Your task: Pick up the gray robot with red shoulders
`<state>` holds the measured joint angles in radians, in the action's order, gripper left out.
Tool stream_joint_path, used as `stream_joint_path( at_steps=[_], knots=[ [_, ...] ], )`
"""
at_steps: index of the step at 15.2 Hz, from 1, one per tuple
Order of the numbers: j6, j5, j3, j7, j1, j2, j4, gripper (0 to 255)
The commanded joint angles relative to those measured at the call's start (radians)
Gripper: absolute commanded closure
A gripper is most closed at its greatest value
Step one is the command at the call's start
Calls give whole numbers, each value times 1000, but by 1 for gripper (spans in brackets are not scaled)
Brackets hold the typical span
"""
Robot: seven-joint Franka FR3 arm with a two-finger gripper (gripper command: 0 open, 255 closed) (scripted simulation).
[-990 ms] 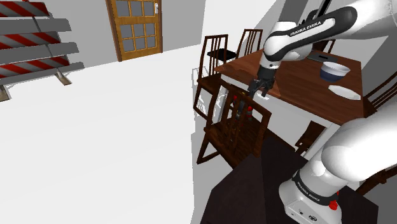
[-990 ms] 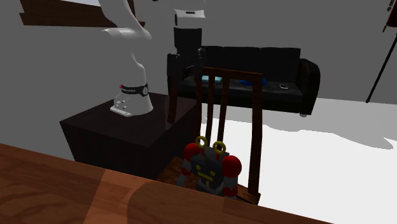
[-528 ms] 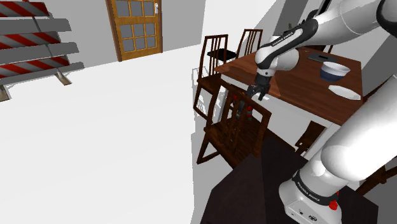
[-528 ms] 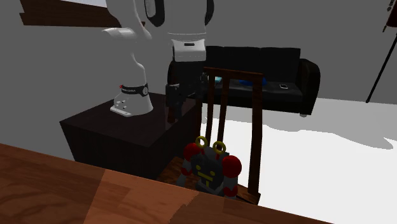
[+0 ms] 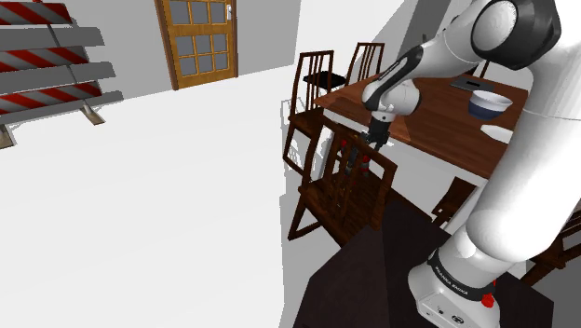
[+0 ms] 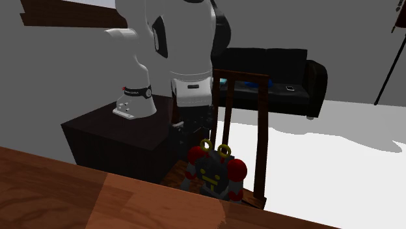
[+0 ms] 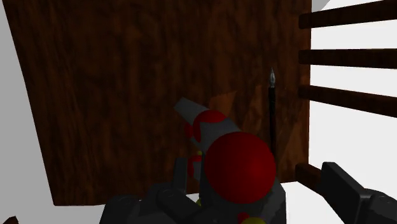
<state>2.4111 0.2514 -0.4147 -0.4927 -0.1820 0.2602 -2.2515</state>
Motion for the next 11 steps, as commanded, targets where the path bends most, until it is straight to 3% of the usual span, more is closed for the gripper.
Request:
stream_joint_path(
  at_steps=[1,7,8,11],
  knots=[
    [19,19,7,-16,-8,24,3,0],
    [67,61,28,-47,-22,79,3,0],
    [69,62,28,-48,-22,80,2,255],
    [69,60,28,-47,-21,77,-1,255]
  ],
)
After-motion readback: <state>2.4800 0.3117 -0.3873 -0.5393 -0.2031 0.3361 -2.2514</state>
